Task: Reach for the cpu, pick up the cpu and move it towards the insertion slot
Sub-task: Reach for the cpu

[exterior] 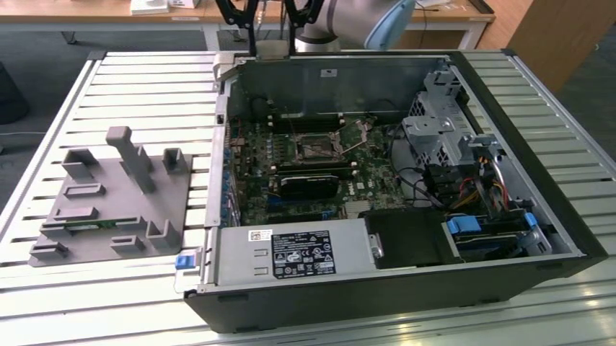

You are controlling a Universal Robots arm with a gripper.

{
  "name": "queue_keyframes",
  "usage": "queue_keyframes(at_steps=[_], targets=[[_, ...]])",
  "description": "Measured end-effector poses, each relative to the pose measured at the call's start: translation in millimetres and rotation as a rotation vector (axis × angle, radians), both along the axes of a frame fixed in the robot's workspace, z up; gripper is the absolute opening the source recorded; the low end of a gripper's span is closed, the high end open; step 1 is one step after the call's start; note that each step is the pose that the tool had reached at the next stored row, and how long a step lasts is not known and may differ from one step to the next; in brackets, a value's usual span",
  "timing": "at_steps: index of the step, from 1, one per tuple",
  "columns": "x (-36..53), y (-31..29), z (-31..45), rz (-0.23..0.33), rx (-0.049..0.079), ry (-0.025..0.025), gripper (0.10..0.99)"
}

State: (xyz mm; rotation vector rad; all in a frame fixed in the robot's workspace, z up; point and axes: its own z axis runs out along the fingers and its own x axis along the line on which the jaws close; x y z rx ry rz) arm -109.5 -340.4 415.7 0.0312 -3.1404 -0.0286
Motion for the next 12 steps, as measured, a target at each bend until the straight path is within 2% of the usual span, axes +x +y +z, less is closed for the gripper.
queue_keyframes(at_steps=[12], targets=[[18.4, 10.2, -0.7, 0.000, 0.000, -0.0001, 0.541]])
